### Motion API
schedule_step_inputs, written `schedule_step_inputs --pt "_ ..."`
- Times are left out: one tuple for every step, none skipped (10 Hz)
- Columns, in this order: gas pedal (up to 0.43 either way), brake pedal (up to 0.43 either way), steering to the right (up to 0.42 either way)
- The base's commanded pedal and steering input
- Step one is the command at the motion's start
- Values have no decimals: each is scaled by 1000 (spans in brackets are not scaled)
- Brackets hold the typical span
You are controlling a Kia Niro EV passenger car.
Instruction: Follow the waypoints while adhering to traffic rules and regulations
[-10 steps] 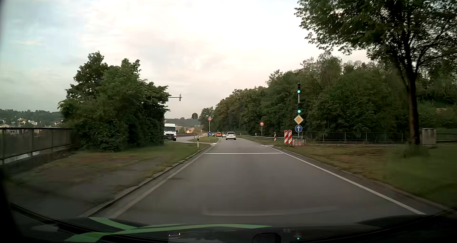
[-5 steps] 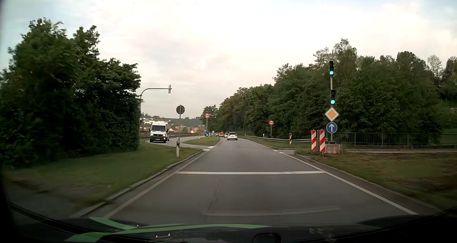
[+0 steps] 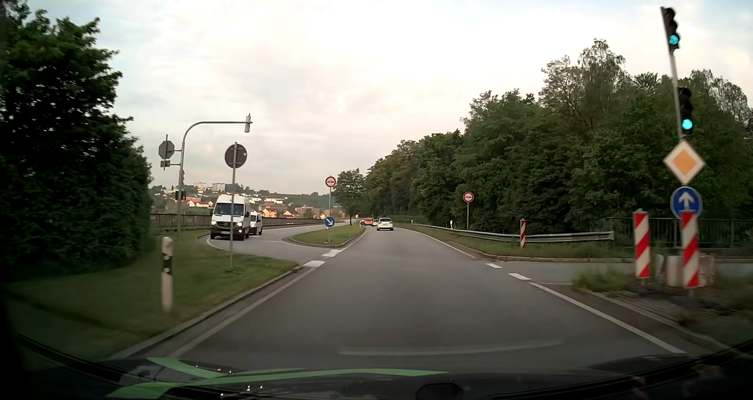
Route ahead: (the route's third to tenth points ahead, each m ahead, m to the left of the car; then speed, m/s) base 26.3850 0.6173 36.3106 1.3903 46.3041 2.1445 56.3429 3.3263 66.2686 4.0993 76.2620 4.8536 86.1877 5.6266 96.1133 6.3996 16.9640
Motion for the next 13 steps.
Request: schedule_step_inputs --pt "79 0 -10" --pt "79 0 -10" --pt "79 0 -9" --pt "79 0 -9" --pt "79 0 -9" --pt "79 0 -10" --pt "79 0 -9" --pt "79 0 -9" --pt "79 0 -9" --pt "79 0 -8" --pt "79 0 -8" --pt "79 0 -8" --pt "79 0 -8"
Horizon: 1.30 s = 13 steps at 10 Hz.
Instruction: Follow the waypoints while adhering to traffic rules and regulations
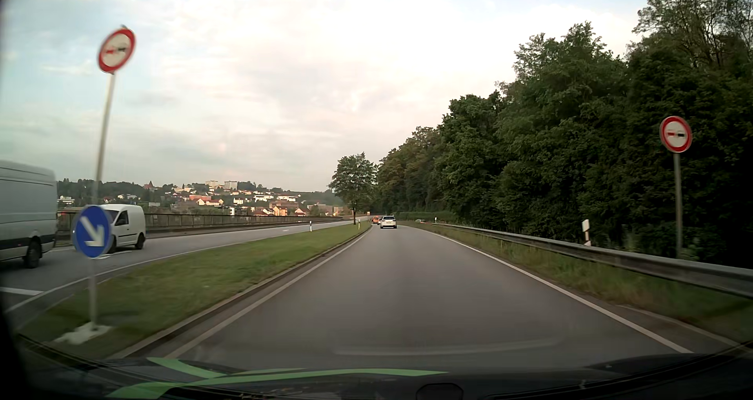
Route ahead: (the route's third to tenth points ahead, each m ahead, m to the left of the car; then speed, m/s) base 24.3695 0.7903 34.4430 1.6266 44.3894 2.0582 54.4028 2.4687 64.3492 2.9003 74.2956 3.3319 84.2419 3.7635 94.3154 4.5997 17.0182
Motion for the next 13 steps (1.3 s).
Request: schedule_step_inputs --pt "79 0 -8" --pt "79 0 -8" --pt "79 0 -8" --pt "79 0 -8" --pt "79 0 -8" --pt "79 0 -8" --pt "79 0 -8" --pt "79 0 -8" --pt "79 0 -8" --pt "79 0 -8" --pt "79 0 -8" --pt "79 0 -8" --pt "79 0 -8"
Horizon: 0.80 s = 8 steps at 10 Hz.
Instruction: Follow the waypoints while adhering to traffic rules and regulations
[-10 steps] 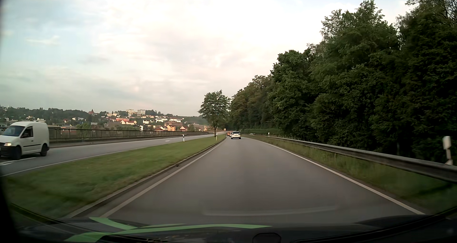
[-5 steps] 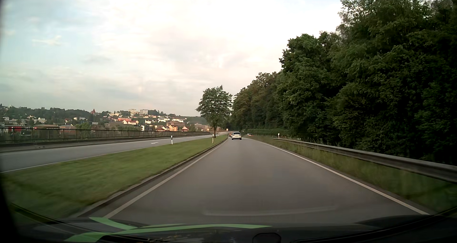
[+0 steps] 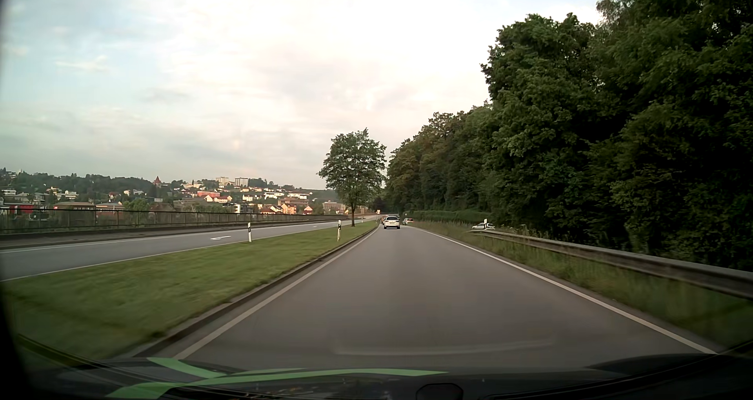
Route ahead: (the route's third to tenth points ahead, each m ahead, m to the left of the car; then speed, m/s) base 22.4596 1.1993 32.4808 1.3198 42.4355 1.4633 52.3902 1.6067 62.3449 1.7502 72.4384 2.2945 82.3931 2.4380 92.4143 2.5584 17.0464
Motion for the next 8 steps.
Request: schedule_step_inputs --pt "79 0 -7" --pt "79 0 -7" --pt "79 0 -7" --pt "79 0 -6" --pt "79 0 -6" --pt "79 0 -6" --pt "79 0 -6" --pt "79 0 -5"
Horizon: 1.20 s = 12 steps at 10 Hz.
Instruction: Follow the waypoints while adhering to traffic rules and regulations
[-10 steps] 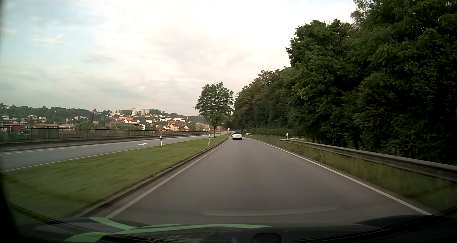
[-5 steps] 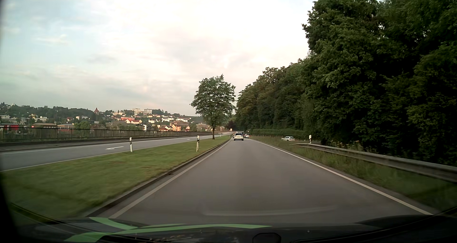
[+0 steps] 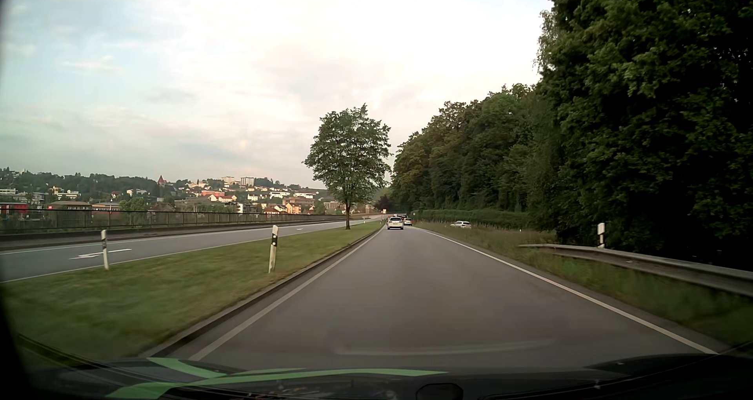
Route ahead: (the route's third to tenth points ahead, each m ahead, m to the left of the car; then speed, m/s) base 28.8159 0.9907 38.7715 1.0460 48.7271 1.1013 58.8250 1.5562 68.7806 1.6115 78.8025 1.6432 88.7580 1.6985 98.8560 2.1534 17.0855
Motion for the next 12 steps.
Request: schedule_step_inputs --pt "79 0 -4" --pt "79 0 -3" --pt "79 0 -3" --pt "59 0 -3" --pt "47 0 -3" --pt "39 0 -3" --pt "39 0 -3" --pt "28 0 -3" --pt "20 0 -3" --pt "20 0 -3" --pt "20 0 -3" --pt "20 0 -3"
